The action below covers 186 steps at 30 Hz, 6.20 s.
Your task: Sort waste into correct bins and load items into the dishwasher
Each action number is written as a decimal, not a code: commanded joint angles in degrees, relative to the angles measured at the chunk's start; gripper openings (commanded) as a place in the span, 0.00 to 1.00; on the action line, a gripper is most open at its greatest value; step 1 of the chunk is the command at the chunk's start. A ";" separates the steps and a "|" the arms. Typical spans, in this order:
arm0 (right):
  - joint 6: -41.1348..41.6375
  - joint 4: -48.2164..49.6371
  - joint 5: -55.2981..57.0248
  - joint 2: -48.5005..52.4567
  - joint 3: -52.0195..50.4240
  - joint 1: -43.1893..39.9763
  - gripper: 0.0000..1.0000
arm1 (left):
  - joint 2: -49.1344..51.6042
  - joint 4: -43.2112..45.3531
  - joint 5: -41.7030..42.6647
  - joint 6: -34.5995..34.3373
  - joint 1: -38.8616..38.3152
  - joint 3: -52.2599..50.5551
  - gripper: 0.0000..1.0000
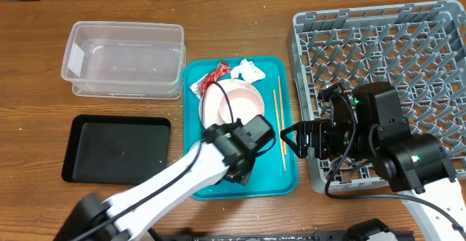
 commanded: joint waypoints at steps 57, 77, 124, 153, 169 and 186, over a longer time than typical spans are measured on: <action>-0.22 -1.64 -0.31 -0.33 0.76 0.22 1.00 | -6.91 26.64 94.55 48.30 98.92 -31.85 0.04; 3.65 1.99 -0.31 -0.33 0.79 0.22 1.00 | -25.81 10.93 54.36 41.00 62.42 -14.78 0.04; 11.69 5.03 1.66 -0.31 0.72 0.22 1.00 | 0.96 25.44 -6.05 23.71 21.68 8.68 0.76; 11.69 2.40 1.64 -0.20 0.70 0.22 1.00 | 29.81 55.69 -2.69 31.30 28.37 11.54 0.04; 11.65 1.42 1.66 -0.20 0.70 0.22 1.00 | 9.27 36.39 -20.26 26.82 34.62 15.50 0.08; 11.47 0.57 1.75 -0.20 0.70 0.22 1.00 | 15.39 41.53 5.75 39.28 24.98 18.49 0.72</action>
